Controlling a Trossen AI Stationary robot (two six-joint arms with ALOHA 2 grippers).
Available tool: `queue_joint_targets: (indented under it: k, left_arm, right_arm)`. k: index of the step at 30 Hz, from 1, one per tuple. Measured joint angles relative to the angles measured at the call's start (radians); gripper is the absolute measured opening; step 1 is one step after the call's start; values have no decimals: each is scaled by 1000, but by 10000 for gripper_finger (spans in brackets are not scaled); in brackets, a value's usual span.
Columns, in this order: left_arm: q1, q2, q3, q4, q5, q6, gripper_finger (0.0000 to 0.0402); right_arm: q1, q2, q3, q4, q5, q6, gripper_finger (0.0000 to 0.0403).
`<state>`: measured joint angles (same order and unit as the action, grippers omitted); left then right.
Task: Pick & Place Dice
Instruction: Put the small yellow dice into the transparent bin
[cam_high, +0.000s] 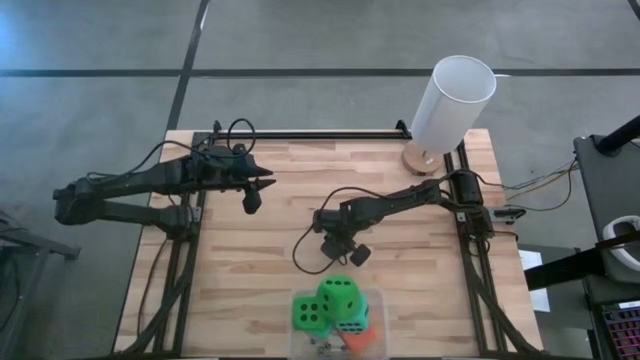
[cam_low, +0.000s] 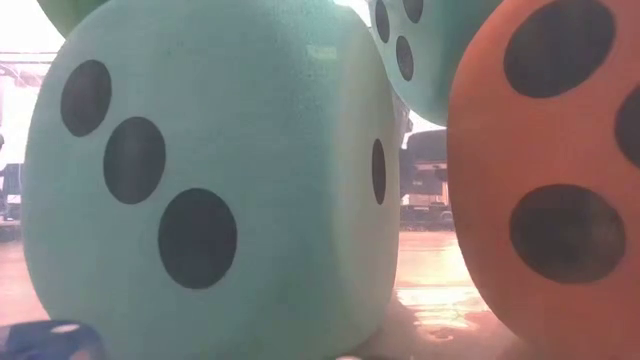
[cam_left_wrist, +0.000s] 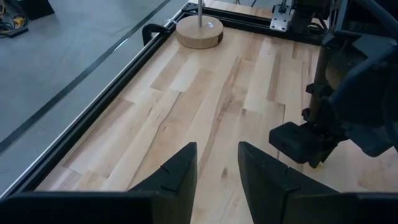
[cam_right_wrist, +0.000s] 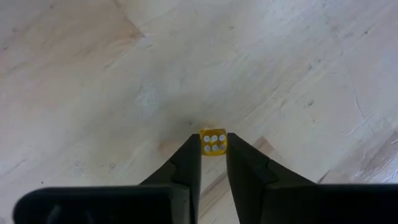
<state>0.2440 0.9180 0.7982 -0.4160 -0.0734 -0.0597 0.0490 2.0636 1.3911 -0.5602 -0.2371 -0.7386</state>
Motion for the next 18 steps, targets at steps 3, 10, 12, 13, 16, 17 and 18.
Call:
queue_joint_targets:
  k: [3, 10, 12, 13, 16, 17, 18]
  left_arm:
    - [0, 0, 0, 0, 0, 0, 120]
    - [0, 0, 0, 0, 0, 0, 122]
    - [0, 0, 0, 0, 0, 0, 122]
    - [0, 0, 0, 0, 0, 0, 121]
    - [0, 0, 0, 0, 0, 0, 120]
    - [0, 0, 0, 0, 0, -1, 120]
    - [0, 0, 0, 0, 0, -1, 120]
  right_arm:
    - [0, 0, 0, 0, -1, 15, 44]
    - [0, 0, 12, -7, -2, 191, 39]
    - [-3, -4, 22, -8, -2, 264, 38]
    - [-4, -5, 30, -8, -1, 295, 38]
    - [-11, -13, 51, -17, 1, 371, 38]
    - [-14, -16, 60, -19, 1, 396, 38]
    - [-17, -19, 69, -19, 2, 419, 38]
